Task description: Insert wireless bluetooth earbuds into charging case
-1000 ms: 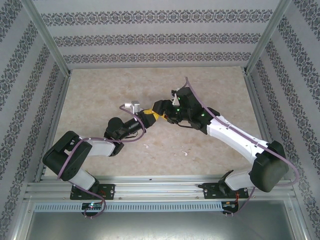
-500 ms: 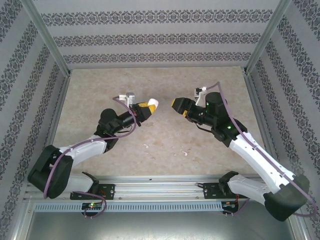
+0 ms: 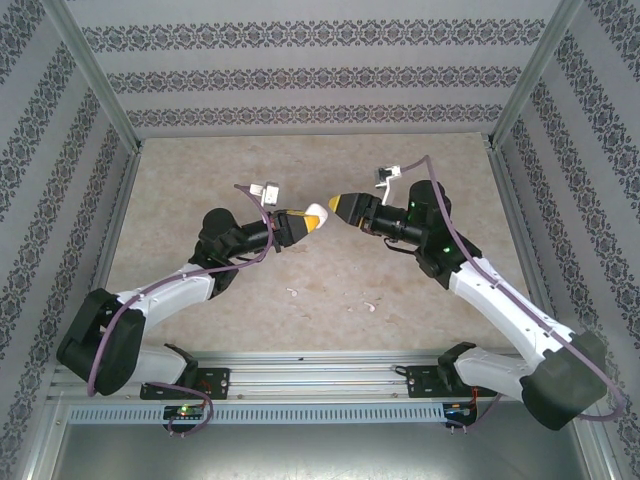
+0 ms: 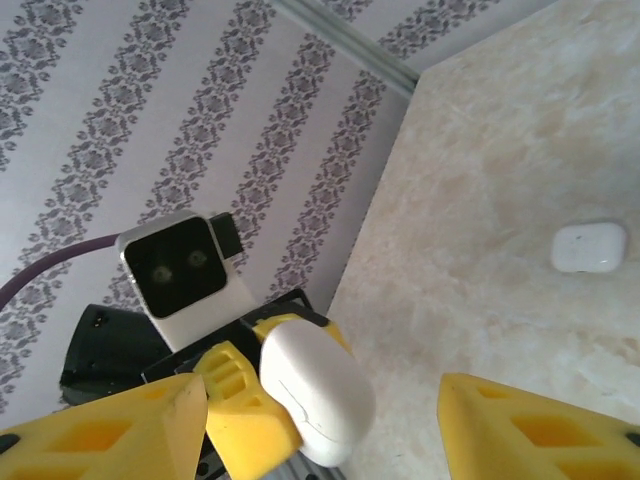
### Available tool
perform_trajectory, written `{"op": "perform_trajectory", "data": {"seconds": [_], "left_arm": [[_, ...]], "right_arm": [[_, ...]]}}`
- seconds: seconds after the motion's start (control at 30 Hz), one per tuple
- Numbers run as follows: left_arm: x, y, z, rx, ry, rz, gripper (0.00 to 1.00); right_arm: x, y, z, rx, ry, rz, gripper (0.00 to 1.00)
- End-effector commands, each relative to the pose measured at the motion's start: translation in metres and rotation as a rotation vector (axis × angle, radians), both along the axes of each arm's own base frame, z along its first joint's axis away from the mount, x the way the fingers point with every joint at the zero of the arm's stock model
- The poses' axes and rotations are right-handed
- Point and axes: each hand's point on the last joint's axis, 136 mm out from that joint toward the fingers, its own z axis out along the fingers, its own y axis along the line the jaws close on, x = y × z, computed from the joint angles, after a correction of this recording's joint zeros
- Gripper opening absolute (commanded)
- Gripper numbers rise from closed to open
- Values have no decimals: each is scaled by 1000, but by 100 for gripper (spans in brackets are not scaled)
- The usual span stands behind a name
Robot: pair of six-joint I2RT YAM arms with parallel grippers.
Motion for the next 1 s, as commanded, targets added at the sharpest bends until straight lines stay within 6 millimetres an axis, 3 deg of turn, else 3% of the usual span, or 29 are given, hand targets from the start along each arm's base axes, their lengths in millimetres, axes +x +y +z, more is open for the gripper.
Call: {"op": "perform_trajectory", "data": {"seconds": [0.0, 0.3, 0.53, 0.73, 0.9, 0.97], "left_arm": [[-6, 2, 13, -34, -27, -31, 1], [-16, -1, 27, -72, -47, -93, 1], [-18, 0, 33, -92, -44, -101, 1], [-16, -1, 33, -104, -14, -106, 0], [-19, -1, 35, -126, -23, -129, 0], [-21, 0, 33, -131, -34, -130, 1]], "right_arm": [[-8, 12, 14, 51, -65, 72, 62], [-6, 25, 5, 70, -39, 115, 62], [-15, 34, 4, 78, -41, 181, 50], [-24, 37, 5, 72, -61, 206, 51], [-24, 33, 7, 77, -55, 189, 31], [-24, 29, 8, 67, -64, 176, 27]]}}
